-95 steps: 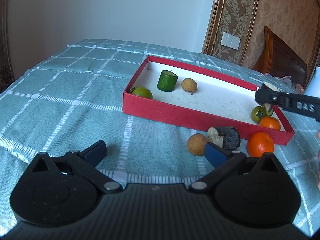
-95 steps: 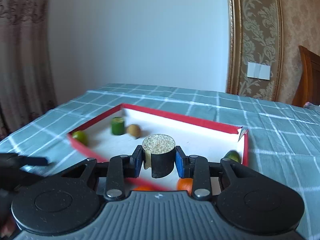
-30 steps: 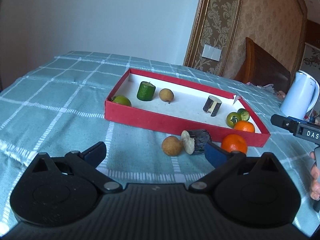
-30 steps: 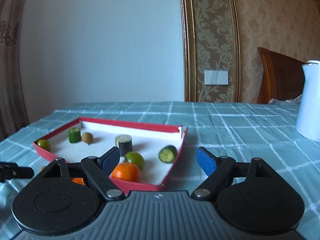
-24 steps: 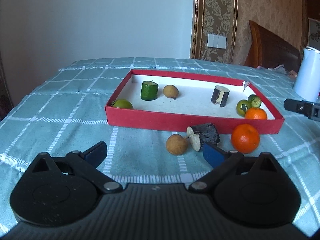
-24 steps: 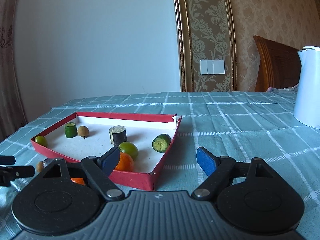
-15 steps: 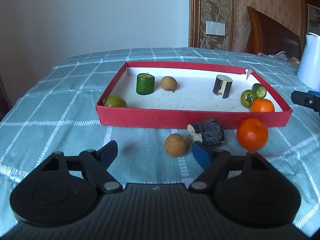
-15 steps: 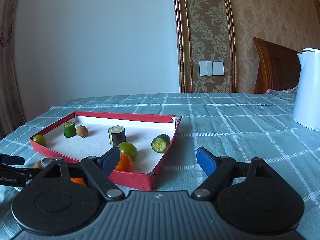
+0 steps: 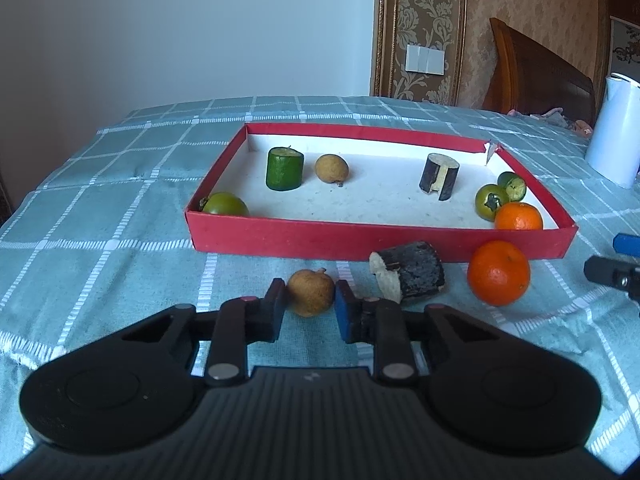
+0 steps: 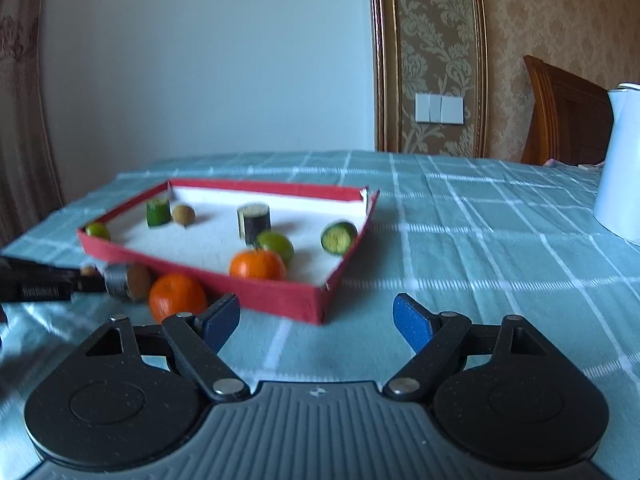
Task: Organize fruits
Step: 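Reach the left gripper to the second brown round fruit and close, then carry the brown fruit into the tray and open the left gripper, then reach the right gripper to the orange tangerine on the cloth, then close the right gripper on the tangerine and lift it, then carry the tangerine into the tray and open the right gripper, then withdraw the right gripper from the tray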
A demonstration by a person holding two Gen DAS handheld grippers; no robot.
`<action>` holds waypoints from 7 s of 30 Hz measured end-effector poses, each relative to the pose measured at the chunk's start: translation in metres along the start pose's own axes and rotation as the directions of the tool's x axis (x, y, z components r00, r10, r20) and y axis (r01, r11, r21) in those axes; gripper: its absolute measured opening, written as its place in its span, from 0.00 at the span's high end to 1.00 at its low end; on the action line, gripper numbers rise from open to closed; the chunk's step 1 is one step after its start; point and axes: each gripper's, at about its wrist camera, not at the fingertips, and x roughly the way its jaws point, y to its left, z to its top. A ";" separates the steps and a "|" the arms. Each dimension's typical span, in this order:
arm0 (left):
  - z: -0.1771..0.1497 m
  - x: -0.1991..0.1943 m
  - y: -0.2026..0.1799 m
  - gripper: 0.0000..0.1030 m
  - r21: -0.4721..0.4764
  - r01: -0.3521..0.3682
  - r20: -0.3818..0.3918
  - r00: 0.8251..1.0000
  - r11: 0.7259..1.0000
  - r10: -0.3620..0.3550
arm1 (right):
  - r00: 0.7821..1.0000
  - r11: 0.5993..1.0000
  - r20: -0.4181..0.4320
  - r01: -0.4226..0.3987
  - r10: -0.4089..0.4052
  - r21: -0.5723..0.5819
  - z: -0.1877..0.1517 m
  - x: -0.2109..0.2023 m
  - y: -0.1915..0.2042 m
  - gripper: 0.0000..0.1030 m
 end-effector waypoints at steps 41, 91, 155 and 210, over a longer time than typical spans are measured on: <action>0.072 0.095 0.012 0.76 -0.015 -0.097 -0.026 0.995 0.995 0.096 | 0.989 1.000 -0.146 0.016 -0.014 0.015 -0.002 0.023 -0.005 0.12; 0.043 0.018 0.013 0.08 0.008 -0.172 0.147 0.975 0.985 0.169 | 0.994 0.999 -0.110 -0.008 0.014 0.047 -0.003 0.018 -0.008 0.11; 0.007 0.021 0.055 0.00 -0.094 -0.143 -0.068 0.988 0.985 0.137 | 0.993 0.991 -0.070 -0.097 0.091 -0.090 0.074 0.099 0.073 0.58; 0.007 0.021 0.055 0.00 -0.092 -0.145 -0.069 0.988 0.985 0.139 | 0.998 0.989 -0.056 -0.029 0.022 -0.143 0.055 0.094 0.078 0.40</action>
